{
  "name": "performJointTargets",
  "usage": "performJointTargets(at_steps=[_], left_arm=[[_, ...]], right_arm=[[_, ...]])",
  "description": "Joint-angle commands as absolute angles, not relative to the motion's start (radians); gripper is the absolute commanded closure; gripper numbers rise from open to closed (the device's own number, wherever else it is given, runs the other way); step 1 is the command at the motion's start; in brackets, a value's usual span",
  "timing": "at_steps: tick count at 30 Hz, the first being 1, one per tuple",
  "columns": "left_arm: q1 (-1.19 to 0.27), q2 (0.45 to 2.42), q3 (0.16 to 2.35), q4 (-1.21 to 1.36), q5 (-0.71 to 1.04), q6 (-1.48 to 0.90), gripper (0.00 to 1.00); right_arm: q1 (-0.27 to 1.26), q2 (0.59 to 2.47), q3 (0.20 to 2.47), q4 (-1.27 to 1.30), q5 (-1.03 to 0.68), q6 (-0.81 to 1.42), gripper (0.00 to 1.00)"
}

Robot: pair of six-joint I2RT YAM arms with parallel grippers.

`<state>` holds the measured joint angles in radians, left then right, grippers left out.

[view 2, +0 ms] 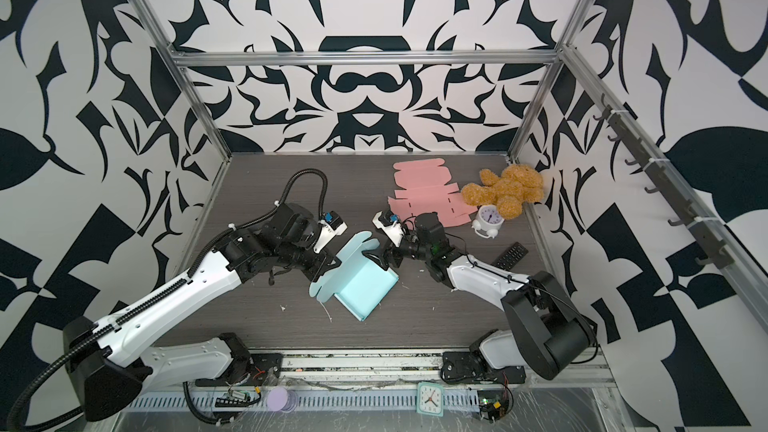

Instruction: Fold the paper box

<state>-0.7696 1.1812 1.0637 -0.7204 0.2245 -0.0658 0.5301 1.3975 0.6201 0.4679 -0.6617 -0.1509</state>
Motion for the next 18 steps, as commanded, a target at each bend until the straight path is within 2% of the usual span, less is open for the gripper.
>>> performJointTargets(at_steps=[1, 8, 12, 18], left_arm=[[-0.765, 1.182, 1.096, -0.758, 0.225, -0.032, 0.97], [-0.765, 1.183, 1.106, -0.789, 0.18, 0.0, 0.97], [-0.765, 1.189, 1.112, -0.799, 0.162, 0.015, 0.97], [-0.765, 1.199, 1.113, -0.799, 0.141, 0.033, 0.97]], right_arm=[[0.526, 1.373, 0.652, 0.459, -0.706, -0.194, 0.15], [0.527, 1.362, 0.678, 0.387, -0.726, -0.212, 0.21], [0.53, 1.342, 0.669, 0.391, -0.728, -0.212, 0.31], [0.546, 1.316, 0.666, 0.378, -0.718, -0.224, 0.4]])
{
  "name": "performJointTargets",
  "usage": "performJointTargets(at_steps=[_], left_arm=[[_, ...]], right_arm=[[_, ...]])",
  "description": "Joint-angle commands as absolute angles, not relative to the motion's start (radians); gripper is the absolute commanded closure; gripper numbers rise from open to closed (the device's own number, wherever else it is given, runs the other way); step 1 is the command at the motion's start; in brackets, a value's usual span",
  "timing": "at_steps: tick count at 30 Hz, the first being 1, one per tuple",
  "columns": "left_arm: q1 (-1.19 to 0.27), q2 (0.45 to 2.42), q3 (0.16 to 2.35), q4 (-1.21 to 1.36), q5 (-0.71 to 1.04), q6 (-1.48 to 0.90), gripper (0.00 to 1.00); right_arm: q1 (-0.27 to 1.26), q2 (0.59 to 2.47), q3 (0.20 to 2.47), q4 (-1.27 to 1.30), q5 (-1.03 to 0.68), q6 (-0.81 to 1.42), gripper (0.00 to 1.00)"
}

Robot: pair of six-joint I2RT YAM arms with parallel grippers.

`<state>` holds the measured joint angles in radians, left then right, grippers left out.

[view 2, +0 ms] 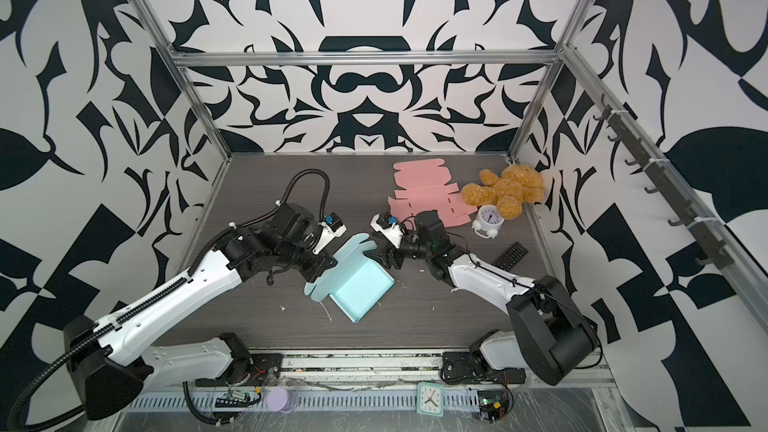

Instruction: Fold the paper box

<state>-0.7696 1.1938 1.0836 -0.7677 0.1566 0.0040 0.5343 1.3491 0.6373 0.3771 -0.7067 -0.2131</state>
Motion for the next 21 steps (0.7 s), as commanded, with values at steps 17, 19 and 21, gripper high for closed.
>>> performJointTargets(at_steps=[17, 19, 21], left_arm=[[-0.765, 1.2, 1.115, -0.796, 0.184, 0.087, 0.96], [-0.765, 1.202, 1.119, -0.801, 0.187, 0.091, 0.96], [-0.765, 1.205, 1.124, -0.808, 0.186, 0.093, 0.97]], right_arm=[[0.56, 1.335, 0.681, 0.357, -0.701, -0.256, 0.41], [0.563, 1.33, 0.68, 0.357, -0.7, -0.256, 0.42], [0.562, 1.326, 0.678, 0.357, -0.702, -0.258, 0.47]])
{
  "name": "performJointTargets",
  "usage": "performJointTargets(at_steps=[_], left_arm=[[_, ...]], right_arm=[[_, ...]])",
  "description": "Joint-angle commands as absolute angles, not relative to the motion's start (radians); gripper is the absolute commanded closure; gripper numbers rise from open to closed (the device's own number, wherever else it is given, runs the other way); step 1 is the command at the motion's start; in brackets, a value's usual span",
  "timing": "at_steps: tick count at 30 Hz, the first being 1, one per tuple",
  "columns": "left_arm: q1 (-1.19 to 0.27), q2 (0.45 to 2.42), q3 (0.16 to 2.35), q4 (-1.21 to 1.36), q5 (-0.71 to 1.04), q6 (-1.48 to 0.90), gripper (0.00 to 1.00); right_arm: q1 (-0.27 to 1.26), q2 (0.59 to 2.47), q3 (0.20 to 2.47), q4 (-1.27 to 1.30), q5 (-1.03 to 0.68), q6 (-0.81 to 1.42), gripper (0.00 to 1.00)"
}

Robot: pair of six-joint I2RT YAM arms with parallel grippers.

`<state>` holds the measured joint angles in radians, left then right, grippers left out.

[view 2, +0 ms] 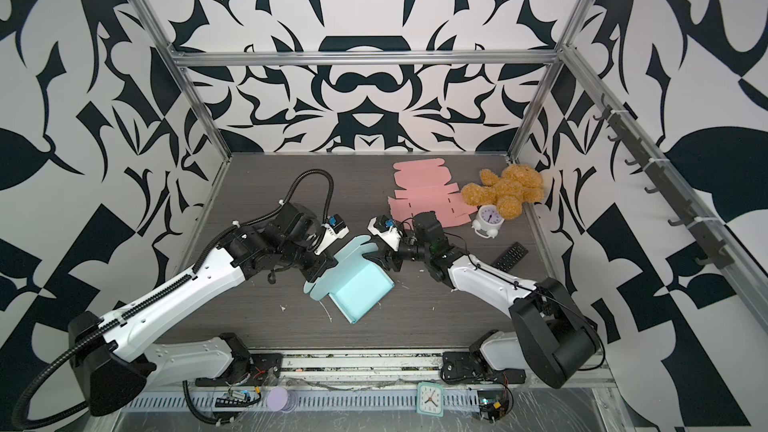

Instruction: Fold the paper box

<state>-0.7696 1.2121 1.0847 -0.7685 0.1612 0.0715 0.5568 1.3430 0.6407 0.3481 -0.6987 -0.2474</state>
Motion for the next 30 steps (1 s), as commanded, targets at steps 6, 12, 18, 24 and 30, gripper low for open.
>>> performJointTargets(at_steps=[6, 12, 18, 24, 30], left_arm=[[-0.765, 1.21, 1.131, -0.813, 0.16, 0.095, 0.95], [-0.765, 1.237, 1.132, -0.792, 0.119, 0.092, 0.94], [-0.765, 1.261, 1.131, -0.749, 0.08, 0.081, 0.86], [-0.764, 1.311, 1.123, -0.698, 0.067, 0.061, 0.72], [-0.75, 1.296, 1.096, -0.675, 0.045, 0.007, 0.53]], right_arm=[[0.562, 1.322, 0.68, 0.35, -0.704, -0.264, 0.64], [0.563, 1.319, 0.678, 0.34, -0.699, -0.269, 0.83], [0.586, 1.332, 0.692, 0.296, -0.66, -0.292, 0.99], [0.591, 1.331, 0.692, 0.279, -0.66, -0.305, 1.0], [0.59, 1.311, 0.656, 0.307, -0.633, -0.303, 1.0]])
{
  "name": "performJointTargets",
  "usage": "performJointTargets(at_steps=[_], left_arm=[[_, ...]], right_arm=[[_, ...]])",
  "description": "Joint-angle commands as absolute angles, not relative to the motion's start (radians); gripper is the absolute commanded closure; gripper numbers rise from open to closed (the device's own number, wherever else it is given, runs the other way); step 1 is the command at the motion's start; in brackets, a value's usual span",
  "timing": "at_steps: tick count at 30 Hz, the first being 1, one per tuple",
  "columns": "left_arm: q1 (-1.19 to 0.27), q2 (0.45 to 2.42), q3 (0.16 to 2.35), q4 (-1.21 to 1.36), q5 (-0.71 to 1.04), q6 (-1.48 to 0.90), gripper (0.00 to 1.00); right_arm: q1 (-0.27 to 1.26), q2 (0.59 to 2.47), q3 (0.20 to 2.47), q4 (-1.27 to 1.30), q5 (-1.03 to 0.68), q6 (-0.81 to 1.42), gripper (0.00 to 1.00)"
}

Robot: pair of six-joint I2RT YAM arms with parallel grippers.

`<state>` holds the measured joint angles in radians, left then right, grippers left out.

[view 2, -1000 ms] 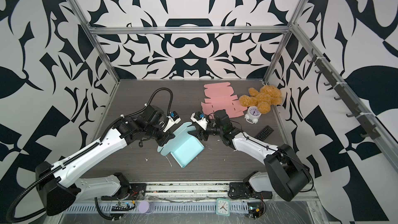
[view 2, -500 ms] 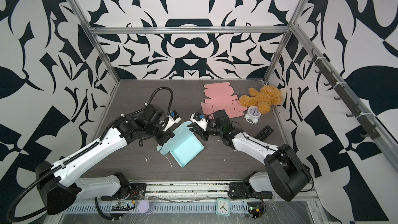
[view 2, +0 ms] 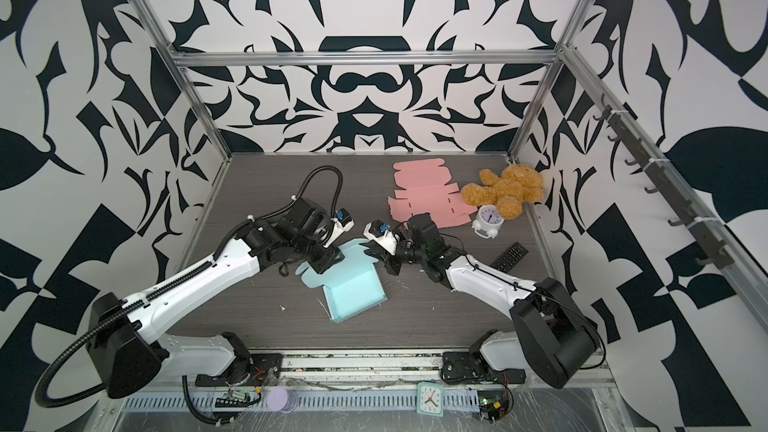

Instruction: Fold the paper box

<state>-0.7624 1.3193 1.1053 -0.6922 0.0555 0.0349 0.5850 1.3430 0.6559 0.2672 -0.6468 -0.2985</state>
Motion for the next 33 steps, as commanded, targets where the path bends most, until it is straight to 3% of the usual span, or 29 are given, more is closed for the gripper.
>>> performJointTargets(at_steps=[1, 5, 9, 17, 24, 33], left_arm=[[-0.74, 1.285, 1.082, -0.659, 0.046, -0.007, 0.48], [-0.707, 1.257, 1.032, -0.587, 0.055, -0.065, 0.31], [-0.693, 1.216, 0.97, -0.483, 0.077, -0.108, 0.21], [-0.591, 1.134, 0.853, -0.337, 0.168, -0.225, 0.16], [-0.579, 1.061, 0.779, -0.262, 0.218, -0.249, 0.01], [-0.579, 0.984, 0.638, -0.117, 0.278, -0.281, 0.01]], right_arm=[[0.589, 1.307, 0.641, 0.325, -0.623, -0.29, 1.0], [0.589, 1.291, 0.569, 0.403, -0.565, -0.243, 1.0], [0.585, 1.246, 0.513, 0.453, -0.508, -0.205, 1.0], [0.583, 1.221, 0.489, 0.423, -0.466, -0.184, 1.0], [0.583, 1.2, 0.467, 0.444, -0.39, -0.184, 1.0], [0.582, 1.143, 0.423, 0.473, -0.253, -0.155, 1.0]])
